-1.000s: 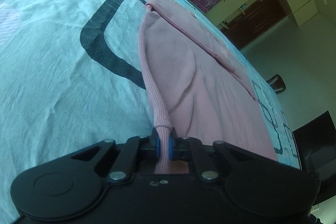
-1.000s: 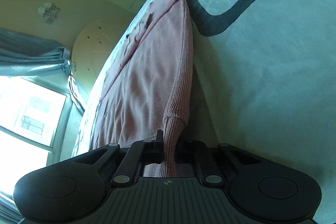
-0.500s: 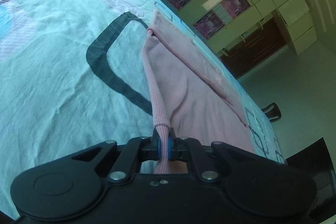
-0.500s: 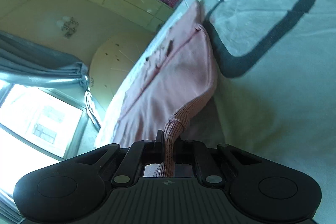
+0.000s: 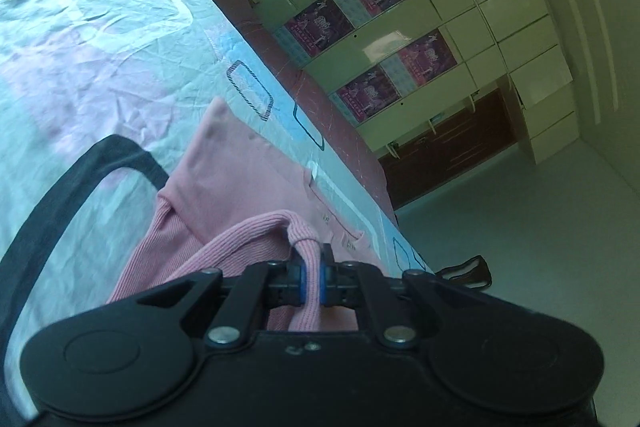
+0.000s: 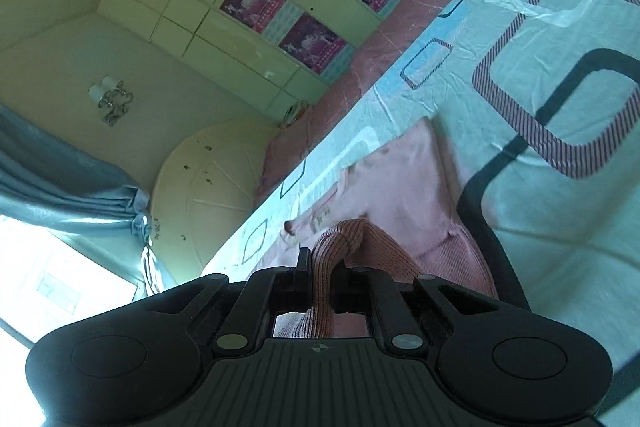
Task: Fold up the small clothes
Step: 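Fold the gripped side inward over the body with both tools and release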
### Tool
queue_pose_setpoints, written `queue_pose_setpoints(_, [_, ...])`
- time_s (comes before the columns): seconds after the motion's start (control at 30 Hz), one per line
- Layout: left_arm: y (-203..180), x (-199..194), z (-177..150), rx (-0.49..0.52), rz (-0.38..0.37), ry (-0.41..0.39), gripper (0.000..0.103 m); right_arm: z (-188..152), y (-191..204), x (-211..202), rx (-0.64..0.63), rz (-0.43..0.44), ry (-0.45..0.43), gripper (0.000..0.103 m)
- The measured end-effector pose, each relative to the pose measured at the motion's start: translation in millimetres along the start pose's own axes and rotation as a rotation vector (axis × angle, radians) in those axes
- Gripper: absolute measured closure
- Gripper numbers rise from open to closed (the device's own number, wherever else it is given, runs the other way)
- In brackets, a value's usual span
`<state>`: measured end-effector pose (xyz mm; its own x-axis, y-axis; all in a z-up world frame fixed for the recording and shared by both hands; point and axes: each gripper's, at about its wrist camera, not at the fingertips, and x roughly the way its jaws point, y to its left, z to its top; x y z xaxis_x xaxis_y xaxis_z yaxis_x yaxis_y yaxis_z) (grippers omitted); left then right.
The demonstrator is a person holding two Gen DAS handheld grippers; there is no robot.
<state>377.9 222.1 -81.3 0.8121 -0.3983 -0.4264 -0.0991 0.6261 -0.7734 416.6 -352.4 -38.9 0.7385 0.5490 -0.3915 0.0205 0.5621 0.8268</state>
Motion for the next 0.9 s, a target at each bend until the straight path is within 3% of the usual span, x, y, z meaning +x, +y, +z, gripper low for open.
queue_pose_setpoints(0.23, [20, 99, 55, -0.017, 0.087, 0.073, 0.099, 57, -35, 109, 0.09, -0.097, 0.07, 0.096])
queue_pose_setpoints(0.43, [42, 159, 75, 0.002, 0.153, 0.169, 0.098, 74, -71, 176, 0.159, -0.142, 0.121, 0.096])
queue_pose_setpoints(0.47, [44, 164, 77, 0.007, 0.147, 0.173, 0.095, 76, -75, 181, 0.163, -0.125, 0.12, 0.096])
queue_pose_setpoints(0.5, [43, 166, 79, 0.015, 0.145, 0.169, 0.084, 77, -78, 185, 0.17, -0.111, 0.116, 0.095])
queue_pose_setpoints(0.53, [42, 166, 82, 0.018, 0.139, 0.158, 0.077, 79, -80, 186, 0.176, -0.116, 0.106, 0.082])
queue_pose_setpoints(0.57, [40, 163, 84, 0.017, 0.123, 0.144, 0.063, 81, -80, 183, 0.173, -0.124, 0.078, 0.051])
queue_pose_setpoints(0.6, [37, 158, 86, 0.029, 0.109, 0.12, 0.045, 83, -75, 176, 0.153, -0.119, 0.024, 0.036])
queue_pose_setpoints(0.63, [33, 152, 88, 0.056, 0.111, 0.083, 0.033, 85, -71, 170, 0.135, -0.107, -0.017, 0.022])
queue_pose_setpoints(0.67, [28, 144, 90, 0.101, 0.12, 0.042, 0.02, 88, -70, 165, 0.129, -0.084, -0.032, 0.022])
queue_pose_setpoints(0.73, [21, 141, 96, 0.203, 0.13, 0.052, 0.026, 94, -65, 159, 0.05, -0.09, -0.032, 0.022])
queue_pose_setpoints(0.8, [14, 148, 99, 0.321, 0.159, 0.099, 0.038, 96, -55, 161, -0.082, -0.144, -0.007, 0.024])
queue_pose_setpoints(0.87, [3, 160, 97, 0.476, 0.204, 0.156, 0.04, 95, -44, 173, -0.206, -0.18, 0.055, 0.043])
queue_pose_setpoints(0.9, [-1, 167, 95, 0.537, 0.217, 0.189, 0.043, 94, -39, 179, -0.26, -0.197, 0.075, 0.045])
